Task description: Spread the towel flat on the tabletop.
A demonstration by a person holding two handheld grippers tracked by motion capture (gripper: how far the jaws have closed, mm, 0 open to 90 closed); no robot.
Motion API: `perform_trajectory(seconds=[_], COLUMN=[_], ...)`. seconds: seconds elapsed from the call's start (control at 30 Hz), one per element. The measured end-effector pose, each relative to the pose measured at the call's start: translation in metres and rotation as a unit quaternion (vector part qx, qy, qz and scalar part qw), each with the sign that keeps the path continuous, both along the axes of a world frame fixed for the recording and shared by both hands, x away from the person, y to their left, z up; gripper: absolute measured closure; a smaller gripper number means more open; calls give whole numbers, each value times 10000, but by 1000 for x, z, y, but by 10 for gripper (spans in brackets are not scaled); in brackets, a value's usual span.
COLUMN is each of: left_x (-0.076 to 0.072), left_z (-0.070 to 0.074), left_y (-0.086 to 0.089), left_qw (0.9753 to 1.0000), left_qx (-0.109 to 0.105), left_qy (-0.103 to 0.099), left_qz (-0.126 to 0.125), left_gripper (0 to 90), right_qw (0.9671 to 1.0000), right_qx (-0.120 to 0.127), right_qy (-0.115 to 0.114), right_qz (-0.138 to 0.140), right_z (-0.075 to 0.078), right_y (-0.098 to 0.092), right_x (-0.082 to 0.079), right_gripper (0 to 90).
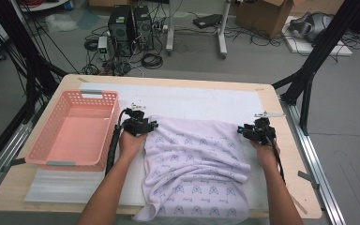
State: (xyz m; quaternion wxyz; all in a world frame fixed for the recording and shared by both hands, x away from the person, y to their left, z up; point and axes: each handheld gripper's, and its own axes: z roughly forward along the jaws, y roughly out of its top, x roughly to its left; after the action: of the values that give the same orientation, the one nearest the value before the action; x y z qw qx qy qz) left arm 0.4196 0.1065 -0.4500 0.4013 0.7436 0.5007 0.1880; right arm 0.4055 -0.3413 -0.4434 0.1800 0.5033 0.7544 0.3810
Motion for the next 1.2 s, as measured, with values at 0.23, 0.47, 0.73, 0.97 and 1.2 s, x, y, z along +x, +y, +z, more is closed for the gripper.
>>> perform_trajectory(seconds=[0.23, 0.47, 0.73, 0.97, 1.2], left_x=[7, 27, 52, 45, 34], left_z=[4, 17, 23, 16, 6], left_y=[0, 7, 8, 15, 1], left_qw=[9991, 9959, 9936, 9957, 9979], left_qx=[-215, -619, -612, -783, -531], left_qy=[-241, -432, -617, -125, 364], left_qz=[288, 491, 726, 474, -4], left_gripper=[865, 863, 833, 561, 510], right_qw=[9984, 9984, 9928, 9946, 9960], right_qx=[-344, -429, -374, -135, 46], right_qy=[118, -356, -1036, -637, -636], right_qz=[442, 40, -480, -810, -627], right_z=[-1, 8, 16, 8, 23], right_y=[15, 16, 10, 3, 2], right_x=[22, 51, 71, 74, 56], right_gripper=[884, 888, 888, 553, 540])
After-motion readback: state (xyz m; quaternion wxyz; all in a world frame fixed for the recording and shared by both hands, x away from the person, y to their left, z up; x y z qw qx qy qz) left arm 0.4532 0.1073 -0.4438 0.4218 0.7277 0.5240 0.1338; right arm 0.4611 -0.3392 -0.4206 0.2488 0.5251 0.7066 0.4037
